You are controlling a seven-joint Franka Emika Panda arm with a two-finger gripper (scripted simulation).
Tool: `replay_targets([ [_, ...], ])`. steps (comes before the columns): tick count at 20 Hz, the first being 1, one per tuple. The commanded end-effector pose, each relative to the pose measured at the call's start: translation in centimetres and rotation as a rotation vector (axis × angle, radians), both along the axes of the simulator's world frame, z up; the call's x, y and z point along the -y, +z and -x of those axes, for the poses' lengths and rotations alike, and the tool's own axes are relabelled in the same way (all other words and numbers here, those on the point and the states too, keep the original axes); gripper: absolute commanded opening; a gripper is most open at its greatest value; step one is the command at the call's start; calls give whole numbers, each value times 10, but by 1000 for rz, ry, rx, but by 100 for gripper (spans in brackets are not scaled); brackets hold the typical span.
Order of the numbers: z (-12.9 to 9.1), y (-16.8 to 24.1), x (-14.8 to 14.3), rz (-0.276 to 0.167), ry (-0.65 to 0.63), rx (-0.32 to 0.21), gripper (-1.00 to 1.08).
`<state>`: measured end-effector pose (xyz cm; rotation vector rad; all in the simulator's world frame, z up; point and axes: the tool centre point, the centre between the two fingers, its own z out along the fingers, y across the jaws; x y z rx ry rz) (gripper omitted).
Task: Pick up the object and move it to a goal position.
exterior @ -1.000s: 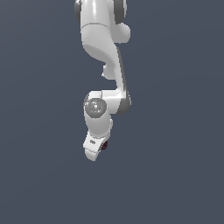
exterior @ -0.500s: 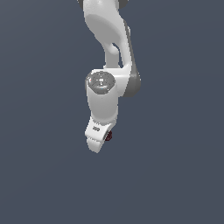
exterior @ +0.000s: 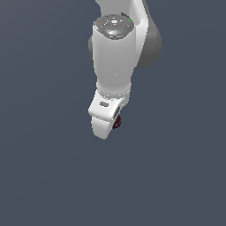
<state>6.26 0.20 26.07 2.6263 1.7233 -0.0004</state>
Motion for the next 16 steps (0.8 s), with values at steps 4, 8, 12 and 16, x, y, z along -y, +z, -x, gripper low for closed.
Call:
replay_targets([
  [4,1,49,-12,-1,-1,0,-100],
  [8,0,72,-17,-1,-1,0,-100],
  [12,-1,84,-20,-1,-2,0,-100],
  [16,-2,88,-21,-1,-2,0,-100],
])
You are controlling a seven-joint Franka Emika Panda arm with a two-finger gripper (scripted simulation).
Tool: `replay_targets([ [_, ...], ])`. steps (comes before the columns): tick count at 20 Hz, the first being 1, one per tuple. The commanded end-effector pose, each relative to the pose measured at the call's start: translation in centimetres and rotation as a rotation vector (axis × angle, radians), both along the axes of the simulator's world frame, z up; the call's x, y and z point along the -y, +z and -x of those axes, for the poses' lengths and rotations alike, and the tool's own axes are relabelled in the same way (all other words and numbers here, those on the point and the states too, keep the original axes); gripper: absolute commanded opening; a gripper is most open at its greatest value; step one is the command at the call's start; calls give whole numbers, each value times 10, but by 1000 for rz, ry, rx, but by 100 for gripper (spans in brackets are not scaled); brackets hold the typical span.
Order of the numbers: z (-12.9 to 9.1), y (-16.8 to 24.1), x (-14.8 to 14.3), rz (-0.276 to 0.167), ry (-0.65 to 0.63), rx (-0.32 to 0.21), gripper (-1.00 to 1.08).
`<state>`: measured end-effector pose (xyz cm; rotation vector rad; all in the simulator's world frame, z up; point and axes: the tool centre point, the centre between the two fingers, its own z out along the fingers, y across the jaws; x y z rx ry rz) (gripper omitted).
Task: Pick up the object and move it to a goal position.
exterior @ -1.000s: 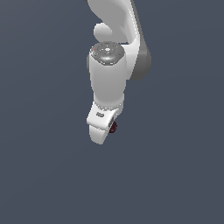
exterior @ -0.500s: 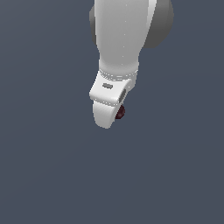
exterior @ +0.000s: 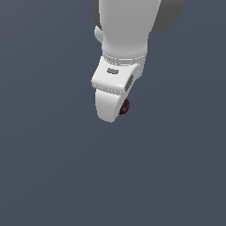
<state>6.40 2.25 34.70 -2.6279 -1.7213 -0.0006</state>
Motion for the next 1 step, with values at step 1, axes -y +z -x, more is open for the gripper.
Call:
replay_targets([
  [1,0,1,0,0,0,0,-100],
])
